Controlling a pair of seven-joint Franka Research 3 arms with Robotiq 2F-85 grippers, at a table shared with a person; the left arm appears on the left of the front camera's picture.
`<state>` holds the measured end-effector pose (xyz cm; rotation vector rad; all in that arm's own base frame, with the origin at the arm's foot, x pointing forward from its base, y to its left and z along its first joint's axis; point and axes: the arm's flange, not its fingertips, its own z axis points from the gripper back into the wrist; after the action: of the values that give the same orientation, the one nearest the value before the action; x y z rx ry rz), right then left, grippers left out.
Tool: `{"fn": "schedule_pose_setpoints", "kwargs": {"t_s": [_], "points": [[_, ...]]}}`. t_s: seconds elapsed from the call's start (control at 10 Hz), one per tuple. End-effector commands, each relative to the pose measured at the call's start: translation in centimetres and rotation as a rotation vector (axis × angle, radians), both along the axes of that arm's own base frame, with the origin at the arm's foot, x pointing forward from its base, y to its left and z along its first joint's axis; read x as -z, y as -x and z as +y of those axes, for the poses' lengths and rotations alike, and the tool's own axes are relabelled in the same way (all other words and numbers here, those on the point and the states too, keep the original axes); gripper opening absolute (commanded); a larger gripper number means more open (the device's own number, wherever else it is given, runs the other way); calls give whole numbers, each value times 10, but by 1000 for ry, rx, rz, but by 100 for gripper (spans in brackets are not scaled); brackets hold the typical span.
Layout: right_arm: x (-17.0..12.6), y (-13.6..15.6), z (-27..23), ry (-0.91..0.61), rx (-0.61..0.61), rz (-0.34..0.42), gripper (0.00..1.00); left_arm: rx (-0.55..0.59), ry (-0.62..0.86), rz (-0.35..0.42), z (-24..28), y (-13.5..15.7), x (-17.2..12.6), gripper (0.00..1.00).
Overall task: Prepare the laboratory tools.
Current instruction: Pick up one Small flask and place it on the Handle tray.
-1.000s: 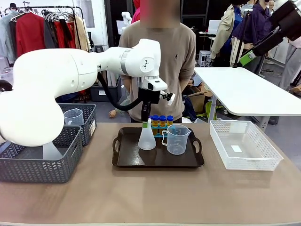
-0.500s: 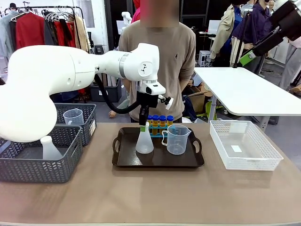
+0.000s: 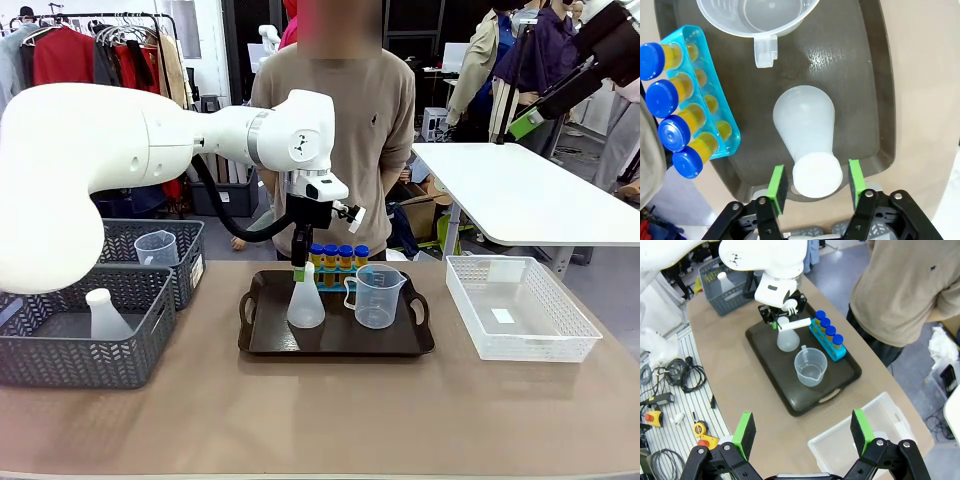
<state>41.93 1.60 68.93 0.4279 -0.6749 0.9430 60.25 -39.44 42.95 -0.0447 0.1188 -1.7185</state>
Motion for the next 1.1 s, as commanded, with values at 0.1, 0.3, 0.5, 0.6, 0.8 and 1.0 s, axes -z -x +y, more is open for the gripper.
{"fn": "schedule_pose_setpoints", "kwargs": {"t_s": [0.1,0.3,0.5,0.6,0.8,1.0], "points": [[-1,0,0,-8,-6,-3,100,-30,27,-10,10,14,-7,100],[-1,0,0,-8,-6,-3,100,-38,51,7,15,15,-20,100],[-1,0,0,-8,-6,-3,100,-56,76,-4,22,16,-34,100],[-1,0,0,-8,-6,-3,100,-70,103,8,27,16,-41,100],[-1,0,0,-8,-6,-3,100,-108,140,-5,36,17,-57,100],[-1,0,0,-8,-6,-3,100,-94,159,29,39,18,-66,100]]}}
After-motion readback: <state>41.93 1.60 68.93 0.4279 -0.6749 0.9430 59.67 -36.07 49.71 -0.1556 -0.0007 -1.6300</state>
